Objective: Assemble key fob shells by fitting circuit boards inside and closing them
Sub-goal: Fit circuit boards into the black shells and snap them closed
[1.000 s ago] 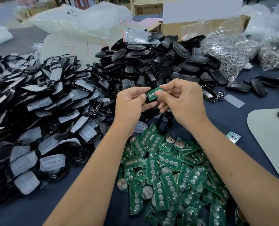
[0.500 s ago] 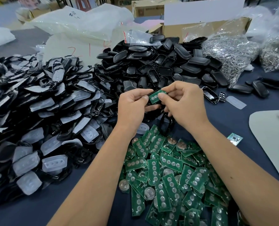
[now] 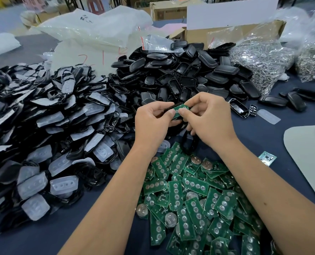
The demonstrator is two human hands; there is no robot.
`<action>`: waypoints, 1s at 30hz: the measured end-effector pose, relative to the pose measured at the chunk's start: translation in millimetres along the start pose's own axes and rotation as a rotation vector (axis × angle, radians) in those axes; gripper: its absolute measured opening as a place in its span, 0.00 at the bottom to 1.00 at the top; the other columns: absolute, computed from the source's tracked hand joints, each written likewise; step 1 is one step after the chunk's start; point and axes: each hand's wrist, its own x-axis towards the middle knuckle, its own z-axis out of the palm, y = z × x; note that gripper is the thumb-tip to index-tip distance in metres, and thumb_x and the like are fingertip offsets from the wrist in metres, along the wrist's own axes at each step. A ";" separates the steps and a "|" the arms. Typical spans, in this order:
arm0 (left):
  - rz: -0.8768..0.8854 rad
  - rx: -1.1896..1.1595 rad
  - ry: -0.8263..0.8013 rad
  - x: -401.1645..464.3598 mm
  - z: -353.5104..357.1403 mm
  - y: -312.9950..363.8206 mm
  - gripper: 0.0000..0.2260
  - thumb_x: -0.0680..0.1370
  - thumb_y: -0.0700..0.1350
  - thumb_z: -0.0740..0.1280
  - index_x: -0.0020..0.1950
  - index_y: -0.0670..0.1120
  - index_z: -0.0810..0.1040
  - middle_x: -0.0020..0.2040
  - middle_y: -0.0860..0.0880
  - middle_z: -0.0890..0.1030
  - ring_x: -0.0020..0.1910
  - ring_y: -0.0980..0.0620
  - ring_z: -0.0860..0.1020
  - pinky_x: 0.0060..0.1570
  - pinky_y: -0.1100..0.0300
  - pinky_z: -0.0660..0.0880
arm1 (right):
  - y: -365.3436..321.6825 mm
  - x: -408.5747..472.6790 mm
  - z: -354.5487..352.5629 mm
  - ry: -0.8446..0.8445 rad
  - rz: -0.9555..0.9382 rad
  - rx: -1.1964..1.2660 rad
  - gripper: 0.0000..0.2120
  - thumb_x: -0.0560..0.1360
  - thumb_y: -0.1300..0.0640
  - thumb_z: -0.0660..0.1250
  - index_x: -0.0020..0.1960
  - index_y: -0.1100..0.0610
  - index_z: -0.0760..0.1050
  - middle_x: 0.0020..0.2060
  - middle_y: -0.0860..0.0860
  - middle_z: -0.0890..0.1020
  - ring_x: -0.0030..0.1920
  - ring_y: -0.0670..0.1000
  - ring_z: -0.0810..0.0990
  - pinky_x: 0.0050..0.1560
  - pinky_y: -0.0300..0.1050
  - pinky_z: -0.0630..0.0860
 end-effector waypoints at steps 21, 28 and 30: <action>0.093 -0.068 0.020 -0.5 -9.7 11.2 0.07 0.78 0.33 0.73 0.51 0.43 0.84 0.45 0.38 0.87 0.37 0.45 0.86 0.41 0.57 0.82 | -11.2 14.1 -8.3 -0.243 0.142 0.375 0.05 0.74 0.67 0.77 0.44 0.60 0.84 0.32 0.55 0.85 0.29 0.50 0.83 0.30 0.38 0.79; 0.258 -0.074 0.232 10.0 -44.2 34.8 0.08 0.76 0.32 0.74 0.51 0.42 0.81 0.36 0.49 0.85 0.36 0.51 0.84 0.40 0.57 0.82 | -48.8 20.2 39.0 -0.206 0.088 0.394 0.10 0.76 0.63 0.77 0.53 0.64 0.79 0.37 0.62 0.85 0.29 0.54 0.85 0.31 0.45 0.81; 0.307 -0.090 0.341 16.8 -66.5 45.7 0.07 0.77 0.32 0.72 0.52 0.41 0.82 0.38 0.49 0.86 0.36 0.51 0.83 0.39 0.57 0.81 | -56.2 15.4 55.7 -0.271 -0.061 0.113 0.15 0.76 0.54 0.78 0.57 0.59 0.77 0.40 0.57 0.85 0.33 0.52 0.85 0.35 0.47 0.82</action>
